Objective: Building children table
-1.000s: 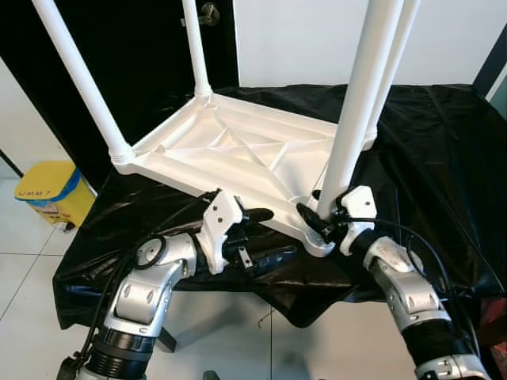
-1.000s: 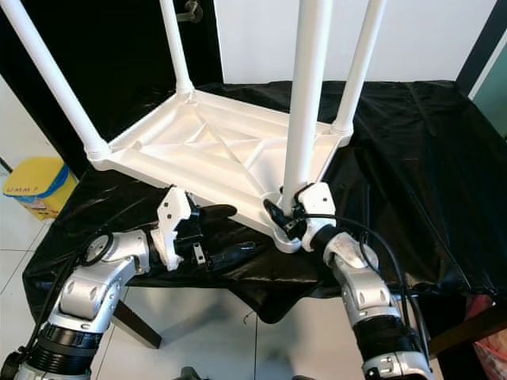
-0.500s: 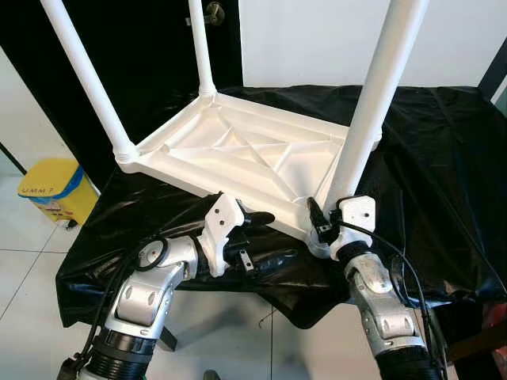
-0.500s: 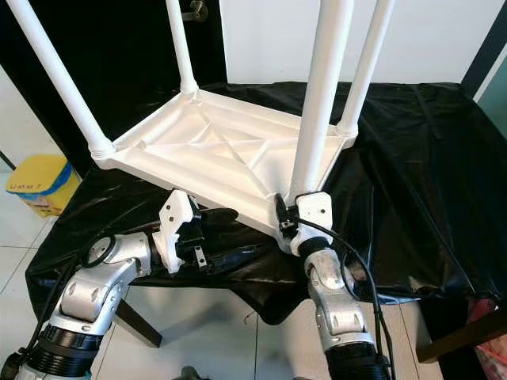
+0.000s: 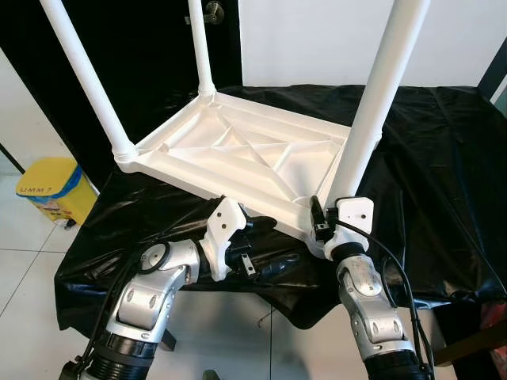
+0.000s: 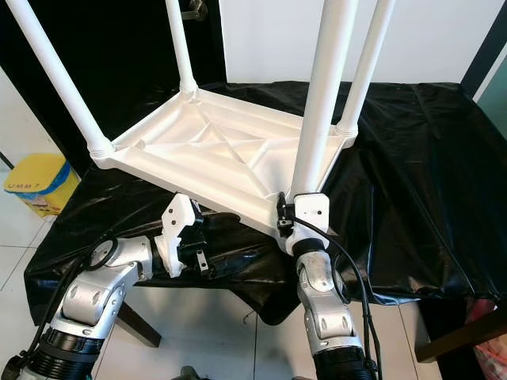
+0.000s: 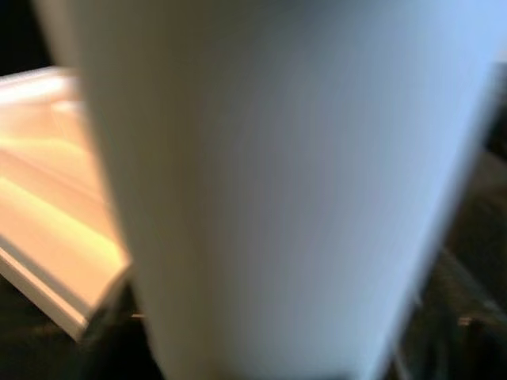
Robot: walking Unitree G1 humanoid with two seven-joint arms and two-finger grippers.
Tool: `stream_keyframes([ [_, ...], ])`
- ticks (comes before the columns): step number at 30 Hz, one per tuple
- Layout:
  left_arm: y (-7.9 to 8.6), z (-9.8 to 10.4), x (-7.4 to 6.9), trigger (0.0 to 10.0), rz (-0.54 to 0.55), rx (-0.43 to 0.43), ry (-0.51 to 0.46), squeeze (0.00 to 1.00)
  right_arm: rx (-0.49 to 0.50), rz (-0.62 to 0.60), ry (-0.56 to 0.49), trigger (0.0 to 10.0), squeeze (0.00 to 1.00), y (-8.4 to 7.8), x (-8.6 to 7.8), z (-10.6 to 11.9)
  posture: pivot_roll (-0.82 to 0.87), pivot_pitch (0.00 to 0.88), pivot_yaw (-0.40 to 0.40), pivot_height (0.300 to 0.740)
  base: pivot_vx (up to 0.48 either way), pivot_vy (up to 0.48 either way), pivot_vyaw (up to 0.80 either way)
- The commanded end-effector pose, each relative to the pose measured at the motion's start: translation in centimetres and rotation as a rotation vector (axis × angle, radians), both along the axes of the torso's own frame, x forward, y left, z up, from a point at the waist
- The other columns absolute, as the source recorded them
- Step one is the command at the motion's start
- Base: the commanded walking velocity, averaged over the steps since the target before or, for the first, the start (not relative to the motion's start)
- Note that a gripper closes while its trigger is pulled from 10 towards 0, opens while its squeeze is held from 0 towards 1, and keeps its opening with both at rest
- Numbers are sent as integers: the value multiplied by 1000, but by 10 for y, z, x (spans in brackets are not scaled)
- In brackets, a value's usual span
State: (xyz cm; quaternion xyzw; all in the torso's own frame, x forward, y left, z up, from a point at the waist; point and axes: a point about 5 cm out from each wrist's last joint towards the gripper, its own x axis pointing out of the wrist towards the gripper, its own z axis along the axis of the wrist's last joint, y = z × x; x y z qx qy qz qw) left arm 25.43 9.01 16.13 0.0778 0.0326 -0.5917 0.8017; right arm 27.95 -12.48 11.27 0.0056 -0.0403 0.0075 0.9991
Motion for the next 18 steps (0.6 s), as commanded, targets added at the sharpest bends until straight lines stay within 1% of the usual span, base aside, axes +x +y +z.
stream_keyframes([
  [1,0,1,0,10000,60,-4,-12,0,15,-16,20,10000,1000,-9,-1,-4,-121,27,12,740,0,0,0],
  [2,0,1,0,10000,60,-4,-12,0,15,-16,20,10000,1000,-9,-1,-4,-121,27,12,740,0,0,0],
  [5,-2,0,0,10000,56,-4,-10,0,45,97,-29,10000,1000,-17,-3,5,-126,21,11,740,0,0,0],
  [7,-2,0,0,10000,56,-4,-10,0,45,97,-29,10000,1000,-17,-3,5,-126,21,11,740,0,0,0],
  [9,-1,-1,1,10000,53,2,-9,0,29,184,-33,10000,1000,-25,-6,5,-129,17,14,740,0,0,0],
  [10,-1,-1,1,10000,53,2,-9,0,29,184,-33,10000,1000,-25,-6,5,-129,17,14,740,0,0,0],
  [12,0,-1,3,10000,51,8,-10,0,3,278,-31,10000,1000,-32,-8,6,-131,14,16,740,0,0,0],
  [13,0,-1,3,10000,51,8,-10,0,3,278,-31,10000,1000,-32,-8,6,-131,14,16,740,0,0,0],
  [14,0,-1,3,10000,50,10,-13,0,-4,338,-18,10000,455,-34,-9,6,-132,13,18,740,0,0,0],
  [15,0,-1,3,10000,50,10,-13,0,-4,338,-18,10000,455,-34,-9,6,-132,13,18,740,0,0,0],
  [16,1,-1,4,10000,53,12,-16,0,-19,390,-11,10000,0,-34,-9,5,-135,11,20,740,0,0,0],
  [17,1,-1,4,10000,53,12,-16,0,-19,390,-11,10000,0,-34,-9,5,-135,11,20,740,0,0,0],
  [18,1,-1,6,10000,56,14,-16,0,-48,474,7,10000,0,-34,-5,3,-142,10,30,740,0,0,0],
])
